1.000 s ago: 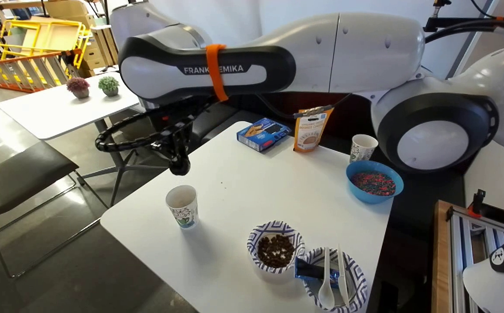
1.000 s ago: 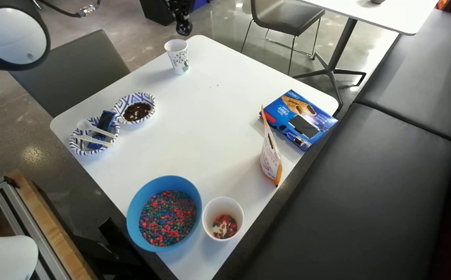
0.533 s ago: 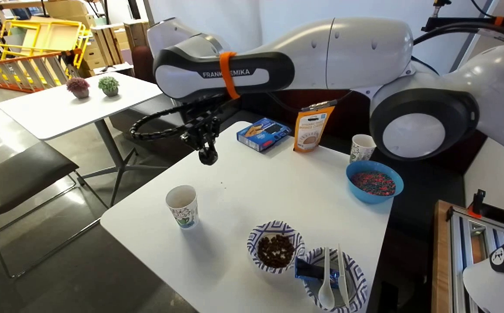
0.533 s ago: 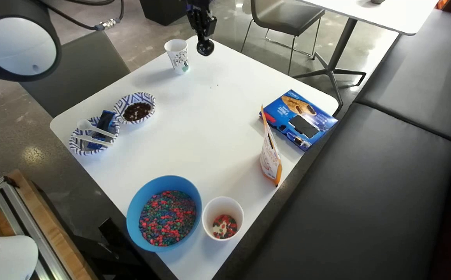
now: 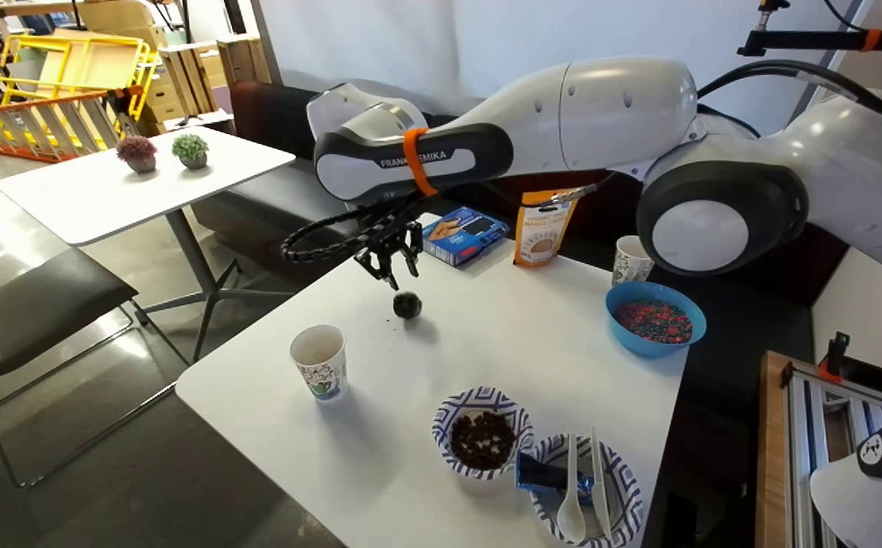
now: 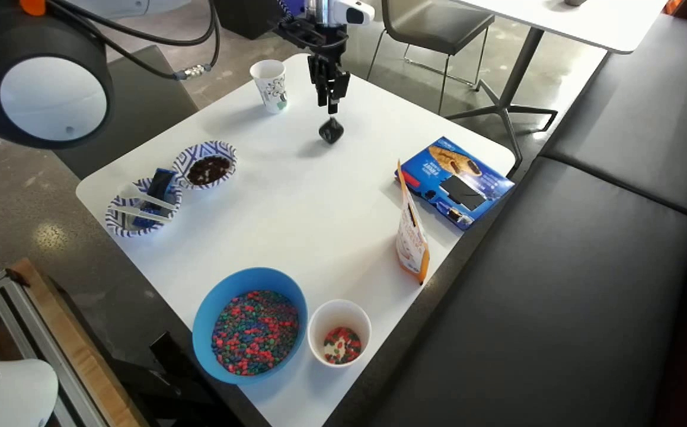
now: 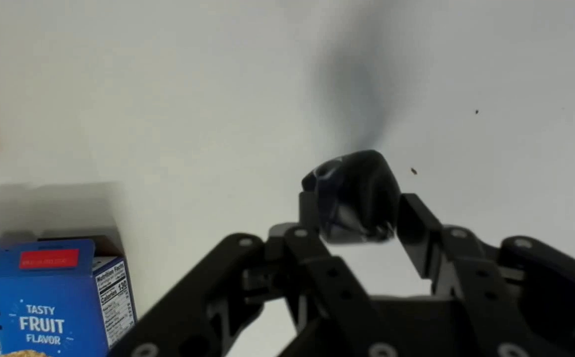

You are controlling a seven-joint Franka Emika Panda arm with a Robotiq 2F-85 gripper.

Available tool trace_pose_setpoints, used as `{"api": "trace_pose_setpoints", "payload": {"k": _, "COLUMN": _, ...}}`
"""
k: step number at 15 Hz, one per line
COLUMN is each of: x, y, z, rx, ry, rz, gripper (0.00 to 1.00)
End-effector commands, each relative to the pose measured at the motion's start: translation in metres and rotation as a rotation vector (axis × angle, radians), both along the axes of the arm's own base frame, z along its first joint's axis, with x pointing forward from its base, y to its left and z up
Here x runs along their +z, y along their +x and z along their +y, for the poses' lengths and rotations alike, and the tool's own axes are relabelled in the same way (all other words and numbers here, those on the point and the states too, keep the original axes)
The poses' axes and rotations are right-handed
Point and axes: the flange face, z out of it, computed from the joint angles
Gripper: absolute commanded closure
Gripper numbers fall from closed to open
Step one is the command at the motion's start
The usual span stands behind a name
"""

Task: Remove the black object from the coffee cup on the left.

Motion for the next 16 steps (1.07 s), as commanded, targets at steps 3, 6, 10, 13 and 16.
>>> {"api": "trace_pose_setpoints", "payload": {"k": 3, "x": 0.034, "y": -0.005, "z": 0.034, "rx": -0.012, "ry": 0.040, "rz": -0.034, "gripper": 0.05}}
{"api": "trace_pose_setpoints", "payload": {"k": 6, "x": 0.056, "y": -0.005, "z": 0.057, "rx": -0.006, "ry": 0.084, "rz": -0.106, "gripper": 0.00}}
{"api": "trace_pose_setpoints", "payload": {"k": 10, "x": 0.064, "y": -0.017, "z": 0.074, "rx": -0.041, "ry": 0.084, "rz": -0.149, "gripper": 0.00}}
{"api": "trace_pose_setpoints", "payload": {"k": 13, "x": 0.064, "y": -0.008, "z": 0.072, "rx": -0.018, "ry": 0.071, "rz": -0.155, "gripper": 0.00}}
{"api": "trace_pose_setpoints", "payload": {"k": 16, "x": 0.064, "y": -0.012, "z": 0.072, "rx": -0.019, "ry": 0.069, "rz": -0.147, "gripper": 0.00}}
